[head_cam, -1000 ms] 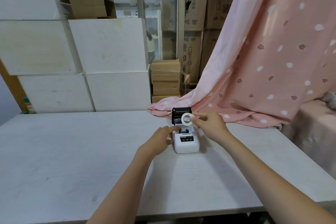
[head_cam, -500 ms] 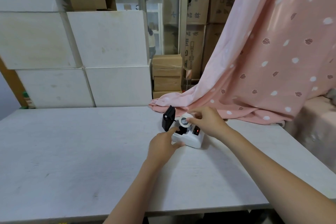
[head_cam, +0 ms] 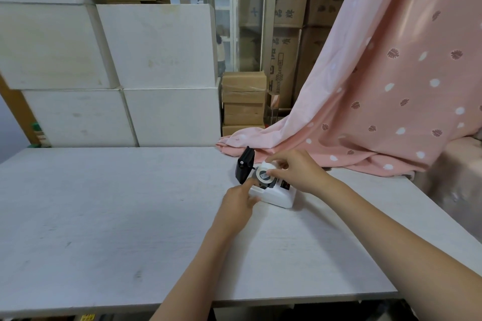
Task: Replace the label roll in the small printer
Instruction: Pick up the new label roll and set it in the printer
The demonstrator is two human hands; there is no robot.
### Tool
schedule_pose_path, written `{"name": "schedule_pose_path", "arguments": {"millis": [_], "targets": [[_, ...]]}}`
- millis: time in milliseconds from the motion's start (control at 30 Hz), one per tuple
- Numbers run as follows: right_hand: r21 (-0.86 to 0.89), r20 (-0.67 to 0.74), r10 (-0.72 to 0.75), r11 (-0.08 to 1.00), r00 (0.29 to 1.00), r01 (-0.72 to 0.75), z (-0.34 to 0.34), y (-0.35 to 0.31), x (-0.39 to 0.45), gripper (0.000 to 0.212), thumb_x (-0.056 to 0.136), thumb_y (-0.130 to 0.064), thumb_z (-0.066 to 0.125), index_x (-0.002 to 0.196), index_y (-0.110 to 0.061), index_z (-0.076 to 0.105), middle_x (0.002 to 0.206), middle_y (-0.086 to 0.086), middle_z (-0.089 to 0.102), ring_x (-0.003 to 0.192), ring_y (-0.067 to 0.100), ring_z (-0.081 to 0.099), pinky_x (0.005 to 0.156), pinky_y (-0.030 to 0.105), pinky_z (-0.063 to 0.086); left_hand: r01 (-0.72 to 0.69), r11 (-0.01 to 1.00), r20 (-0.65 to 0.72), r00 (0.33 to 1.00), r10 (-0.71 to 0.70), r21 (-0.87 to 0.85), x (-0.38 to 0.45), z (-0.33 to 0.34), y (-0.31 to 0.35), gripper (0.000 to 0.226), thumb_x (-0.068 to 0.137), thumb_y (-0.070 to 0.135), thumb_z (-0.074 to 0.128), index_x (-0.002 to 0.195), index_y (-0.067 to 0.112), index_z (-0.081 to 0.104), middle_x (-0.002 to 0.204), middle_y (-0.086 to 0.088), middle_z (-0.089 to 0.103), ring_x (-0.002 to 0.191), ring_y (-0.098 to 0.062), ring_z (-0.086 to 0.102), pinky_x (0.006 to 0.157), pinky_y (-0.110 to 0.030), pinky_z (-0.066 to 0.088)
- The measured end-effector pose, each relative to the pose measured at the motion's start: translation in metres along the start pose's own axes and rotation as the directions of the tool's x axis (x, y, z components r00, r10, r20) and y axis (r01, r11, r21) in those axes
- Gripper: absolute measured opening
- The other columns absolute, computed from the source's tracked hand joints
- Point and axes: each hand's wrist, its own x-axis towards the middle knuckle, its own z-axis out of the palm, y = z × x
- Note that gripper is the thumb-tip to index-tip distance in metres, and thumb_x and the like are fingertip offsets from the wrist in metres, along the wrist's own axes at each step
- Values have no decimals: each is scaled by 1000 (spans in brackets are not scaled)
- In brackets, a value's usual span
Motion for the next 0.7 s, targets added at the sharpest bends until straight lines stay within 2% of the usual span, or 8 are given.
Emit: {"name": "schedule_pose_path", "arguments": {"millis": [233,400,467,567,700], "targets": [[-67,40,0,998,999,3,2,-1,5,36,91,-27,79,126,-20,77,96,10,77,94,26,69,84,37,55,31,999,-24,999,-31,-13,0,1,0,31,92,17,64,118,32,57,51,6,41,48,-10,41,53,-24,36],[-207,126,-27,977,992,53,2,-8,8,41,92,-32,77,132,-25,74,113,5,75,108,26,67,90,37,54,47,997,-52,997,-50,-55,0,0,0,17,89,17,69,101,26,60,48,6,36,46,-11,37,52,-25,35],[-247,163,-36,966,986,76,4,-10,9,39,92,-32,76,131,-25,74,106,0,70,104,24,66,86,38,55,47,997,-62,997,-51,-65,-1,0,0,15,89,17,70,97,25,60,47,6,35,46,-12,37,51,-24,33],[-292,190,-48,951,981,103,6,-12,12,37,93,-32,75,129,-25,75,96,-7,56,93,18,54,78,34,48,44,996,-78,996,-51,-80,-2,-1,0,15,87,14,71,95,23,62,47,6,33,46,-13,36,50,-21,31],[-314,194,-18,946,981,79,8,-11,14,37,93,-34,75,129,-24,75,91,-3,55,90,21,54,74,36,47,45,997,-86,995,-50,-63,-1,-1,0,17,86,15,72,96,24,61,47,6,34,46,-13,37,49,-18,30]]}}
